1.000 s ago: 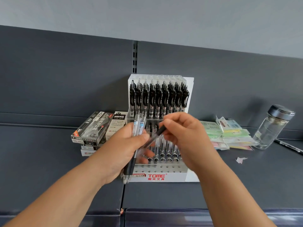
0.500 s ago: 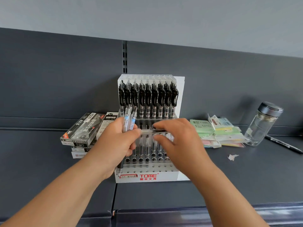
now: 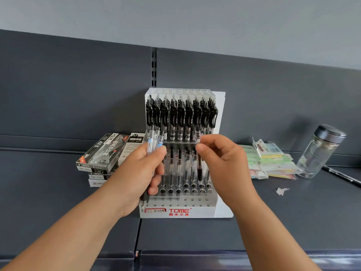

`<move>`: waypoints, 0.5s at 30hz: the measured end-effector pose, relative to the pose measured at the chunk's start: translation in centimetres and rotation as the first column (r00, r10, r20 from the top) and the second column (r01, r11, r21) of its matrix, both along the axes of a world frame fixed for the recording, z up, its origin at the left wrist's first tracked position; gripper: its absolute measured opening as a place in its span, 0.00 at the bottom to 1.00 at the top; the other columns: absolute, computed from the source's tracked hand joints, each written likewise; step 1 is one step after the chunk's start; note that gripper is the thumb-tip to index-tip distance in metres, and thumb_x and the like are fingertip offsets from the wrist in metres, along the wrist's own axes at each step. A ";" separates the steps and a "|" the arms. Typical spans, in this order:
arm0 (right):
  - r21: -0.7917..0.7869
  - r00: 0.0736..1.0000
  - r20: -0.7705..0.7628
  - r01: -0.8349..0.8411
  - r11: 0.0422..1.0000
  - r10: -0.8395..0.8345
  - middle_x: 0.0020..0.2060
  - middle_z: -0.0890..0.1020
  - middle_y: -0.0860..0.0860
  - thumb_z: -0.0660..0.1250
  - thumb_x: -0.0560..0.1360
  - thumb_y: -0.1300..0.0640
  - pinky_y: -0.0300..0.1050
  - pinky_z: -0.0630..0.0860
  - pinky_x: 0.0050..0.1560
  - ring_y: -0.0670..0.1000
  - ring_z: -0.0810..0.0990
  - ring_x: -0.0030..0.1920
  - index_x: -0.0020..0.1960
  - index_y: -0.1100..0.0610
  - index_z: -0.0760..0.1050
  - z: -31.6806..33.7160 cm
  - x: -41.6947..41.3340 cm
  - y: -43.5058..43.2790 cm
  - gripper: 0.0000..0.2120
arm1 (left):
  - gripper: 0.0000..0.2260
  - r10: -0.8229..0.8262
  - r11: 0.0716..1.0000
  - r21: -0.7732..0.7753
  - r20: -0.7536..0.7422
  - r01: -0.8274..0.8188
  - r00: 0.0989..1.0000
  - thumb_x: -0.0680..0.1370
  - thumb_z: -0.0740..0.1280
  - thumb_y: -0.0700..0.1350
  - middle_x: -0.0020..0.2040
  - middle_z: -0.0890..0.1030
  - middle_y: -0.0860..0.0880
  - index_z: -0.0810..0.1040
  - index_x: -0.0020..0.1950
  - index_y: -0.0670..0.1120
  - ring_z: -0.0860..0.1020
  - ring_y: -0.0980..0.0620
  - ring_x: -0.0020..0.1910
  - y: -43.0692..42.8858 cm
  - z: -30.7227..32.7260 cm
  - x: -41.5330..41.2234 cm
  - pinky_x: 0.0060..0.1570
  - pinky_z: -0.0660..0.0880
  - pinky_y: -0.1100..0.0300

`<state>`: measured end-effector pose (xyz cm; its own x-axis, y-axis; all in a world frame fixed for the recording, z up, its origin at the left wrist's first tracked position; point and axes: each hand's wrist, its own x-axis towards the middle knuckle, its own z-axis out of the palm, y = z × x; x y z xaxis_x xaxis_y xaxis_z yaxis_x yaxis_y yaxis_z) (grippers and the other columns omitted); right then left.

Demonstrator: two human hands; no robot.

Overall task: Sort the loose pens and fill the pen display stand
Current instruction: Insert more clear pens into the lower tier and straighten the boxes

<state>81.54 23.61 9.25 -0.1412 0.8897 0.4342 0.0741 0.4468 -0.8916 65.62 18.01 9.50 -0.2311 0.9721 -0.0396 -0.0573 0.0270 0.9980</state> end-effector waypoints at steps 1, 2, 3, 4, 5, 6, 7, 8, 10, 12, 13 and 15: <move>-0.002 1.000 -0.005 0.009 1.000 -0.009 0.33 0.80 0.39 0.69 0.74 0.62 0.31 0.73 0.40 0.38 0.76 0.35 0.45 0.48 0.78 -0.2 -0.1 0.0 0.09 | 0.05 -0.007 1.000 -0.015 0.048 0.008 0.999 0.80 0.62 0.45 0.32 0.72 0.48 0.72 0.48 0.44 0.65 0.55 0.24 0.0 0.0 0.0 0.22 0.62 0.62; -0.002 1.000 -0.001 0.017 1.000 -0.017 0.32 0.80 0.38 0.69 0.74 0.62 0.31 0.73 0.40 0.38 0.76 0.35 0.44 0.48 0.78 -0.5 -0.2 0.1 0.09 | 0.04 -0.013 1.000 -0.023 0.092 0.015 0.996 0.80 0.61 0.42 0.32 0.72 0.47 0.70 0.46 0.43 0.65 0.54 0.24 -0.1 0.1 -0.1 0.21 0.61 0.62; -0.001 1.000 0.008 0.026 1.000 -0.026 0.31 0.79 0.38 0.69 0.75 0.62 0.31 0.73 0.40 0.38 0.75 0.35 0.43 0.48 0.78 -0.7 -0.3 0.1 0.09 | 0.03 -0.018 1.000 -0.022 0.124 0.021 0.992 0.79 0.60 0.40 0.31 0.72 0.47 0.69 0.46 0.42 0.65 0.53 0.24 -0.1 0.1 -0.2 0.22 0.61 0.62; 0.002 0.999 0.018 0.034 0.999 -0.034 0.31 0.79 0.38 0.69 0.75 0.62 0.32 0.73 0.40 0.38 0.75 0.35 0.43 0.48 0.78 -1.0 -0.4 0.2 0.09 | 0.02 -0.021 1.000 -0.017 0.140 0.023 0.990 0.79 0.60 0.38 0.31 0.72 0.46 0.69 0.46 0.42 0.66 0.53 0.24 -0.1 0.0 -0.3 0.22 0.62 0.61; 0.005 0.999 0.023 0.040 0.999 -0.040 0.32 0.79 0.38 0.69 0.75 0.62 0.32 0.73 0.40 0.39 0.75 0.35 0.43 0.48 0.78 -1.2 -0.5 0.3 0.09 | 0.01 -0.021 1.000 -0.008 0.142 0.022 0.990 0.79 0.60 0.37 0.31 0.73 0.46 0.70 0.47 0.41 0.67 0.52 0.25 0.0 0.0 -0.4 0.23 0.63 0.61; 0.003 0.999 0.024 0.043 0.999 -0.043 0.32 0.79 0.39 0.68 0.75 0.62 0.33 0.74 0.40 0.40 0.75 0.35 0.42 0.48 0.77 -1.5 -0.5 0.3 0.09 | 0.01 -0.017 1.000 0.001 0.130 0.017 0.991 0.79 0.60 0.38 0.31 0.74 0.47 0.71 0.49 0.41 0.68 0.52 0.26 -0.1 0.0 -0.4 0.24 0.64 0.60; -0.003 0.999 0.028 0.044 0.999 -0.044 0.32 0.79 0.39 0.68 0.75 0.62 0.33 0.73 0.39 0.40 0.74 0.34 0.42 0.47 0.77 -1.8 -0.6 0.3 0.10 | 0.03 -0.017 1.000 0.014 0.109 0.015 0.994 0.79 0.61 0.39 0.31 0.75 0.47 0.72 0.51 0.41 0.69 0.52 0.26 -0.1 -0.1 -0.5 0.25 0.67 0.59; -0.011 0.998 0.039 0.045 0.999 -0.044 0.32 0.79 0.39 0.68 0.75 0.62 0.33 0.73 0.38 0.40 0.73 0.33 0.41 0.47 0.77 -2.0 -0.7 0.3 0.10 | 0.04 -0.018 1.000 0.026 0.088 0.016 0.996 0.79 0.61 0.40 0.32 0.75 0.47 0.73 0.52 0.41 0.71 0.52 0.27 -0.1 -0.1 -0.5 0.26 0.69 0.58; -0.030 0.996 0.079 0.054 0.998 -0.051 0.32 0.78 0.41 0.68 0.75 0.61 0.33 0.71 0.35 0.40 0.72 0.31 0.41 0.47 0.77 -2.7 -0.9 0.2 0.10 | 0.05 -0.031 0.999 0.040 0.068 0.028 0.997 0.80 0.62 0.42 0.34 0.77 0.47 0.75 0.53 0.44 0.74 0.51 0.29 -0.2 -0.1 -0.5 0.29 0.74 0.56; -0.056 0.986 0.150 0.076 0.996 -0.067 0.32 0.79 0.43 0.68 0.75 0.60 0.33 0.71 0.34 0.40 0.71 0.30 0.40 0.46 0.76 -3.4 -1.0 0.2 0.09 | 0.05 -0.053 0.998 0.037 0.047 0.051 0.997 0.80 0.62 0.43 0.35 0.77 0.46 0.76 0.53 0.47 0.75 0.50 0.30 -0.4 -0.1 -0.6 0.31 0.75 0.55; -0.070 0.976 0.203 0.091 0.993 -0.075 0.31 0.78 0.44 0.68 0.75 0.59 0.33 0.71 0.33 0.40 0.71 0.30 0.40 0.47 0.76 -3.9 -1.0 0.2 0.09 | 0.05 -0.061 0.997 0.037 0.026 0.060 0.998 0.80 0.62 0.43 0.35 0.78 0.46 0.76 0.53 0.48 0.75 0.50 0.30 -0.4 -0.2 -0.6 0.29 0.74 0.56; -0.090 0.947 0.308 0.120 0.989 -0.087 0.28 0.77 0.44 0.68 0.76 0.58 0.34 0.69 0.31 0.41 0.71 0.28 0.40 0.47 0.76 -4.7 -0.9 0.2 0.08 | 0.05 -0.072 0.997 0.041 -0.012 0.072 0.997 0.80 0.62 0.43 0.35 0.78 0.46 0.76 0.52 0.48 0.73 0.52 0.28 -0.4 -0.3 -0.7 0.27 0.70 0.59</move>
<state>80.60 23.76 4.60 -0.1562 0.9448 0.2879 0.3882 0.3268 -0.8617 64.92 17.60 9.18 -0.1604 0.9871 0.0034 -0.0467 -0.0110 0.9988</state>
